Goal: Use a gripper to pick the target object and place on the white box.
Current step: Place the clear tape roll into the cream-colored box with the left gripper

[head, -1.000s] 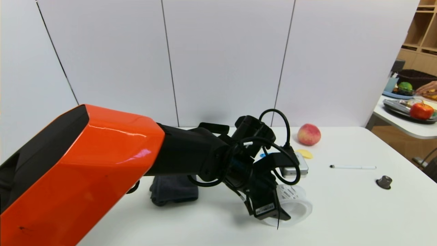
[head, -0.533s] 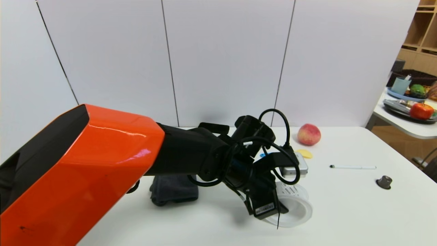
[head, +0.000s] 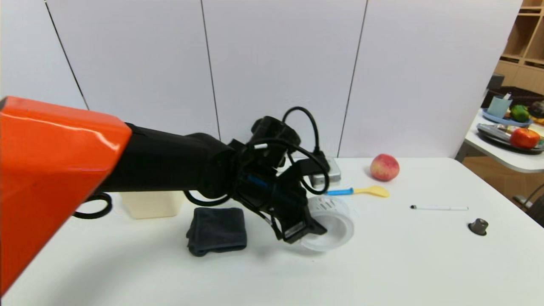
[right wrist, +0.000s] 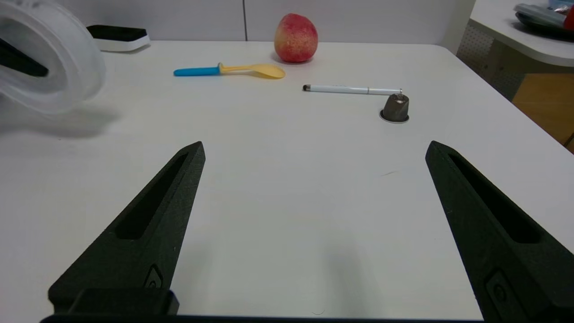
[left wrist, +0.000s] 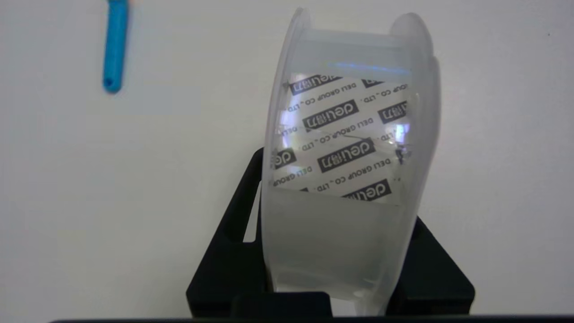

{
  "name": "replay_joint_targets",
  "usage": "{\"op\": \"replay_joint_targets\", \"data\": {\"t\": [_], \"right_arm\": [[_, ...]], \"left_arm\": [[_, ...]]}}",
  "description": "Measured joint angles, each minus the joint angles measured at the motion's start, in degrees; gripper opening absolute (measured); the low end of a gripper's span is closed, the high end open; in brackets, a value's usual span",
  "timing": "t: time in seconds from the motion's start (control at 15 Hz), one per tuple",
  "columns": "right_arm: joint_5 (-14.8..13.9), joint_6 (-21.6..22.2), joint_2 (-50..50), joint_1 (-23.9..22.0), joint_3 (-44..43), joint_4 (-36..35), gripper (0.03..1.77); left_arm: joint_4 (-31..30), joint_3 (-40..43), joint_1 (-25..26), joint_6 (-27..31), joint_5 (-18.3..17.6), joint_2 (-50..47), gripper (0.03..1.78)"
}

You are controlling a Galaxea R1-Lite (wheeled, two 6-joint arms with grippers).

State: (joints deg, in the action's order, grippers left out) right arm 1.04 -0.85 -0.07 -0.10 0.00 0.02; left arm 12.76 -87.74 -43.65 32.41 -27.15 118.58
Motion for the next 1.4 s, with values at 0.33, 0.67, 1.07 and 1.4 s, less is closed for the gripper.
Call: {"op": "replay_joint_targets", "data": {"t": [0.33, 0.67, 1.07, 1.4], "right_arm": [[0.0, 0.0, 0.0, 0.0, 0.0, 0.0, 1.7], [0.0, 0.0, 0.0, 0.0, 0.0, 0.0, 1.7], [0.0, 0.0, 0.0, 0.0, 0.0, 0.0, 1.7], [0.0, 0.0, 0.0, 0.0, 0.0, 0.0, 1.7]], "left_arm": [[0.0, 7.4, 15.3, 0.5, 0.0, -10.6, 0.59], [0.0, 8.4, 30.9, 0.5, 0.0, -18.4, 0.59], [3.0, 8.1, 42.9, 0.5, 0.0, -22.8, 0.59], [4.7, 8.6, 47.4, 2.3, -0.1, -22.2, 0.59]]}}
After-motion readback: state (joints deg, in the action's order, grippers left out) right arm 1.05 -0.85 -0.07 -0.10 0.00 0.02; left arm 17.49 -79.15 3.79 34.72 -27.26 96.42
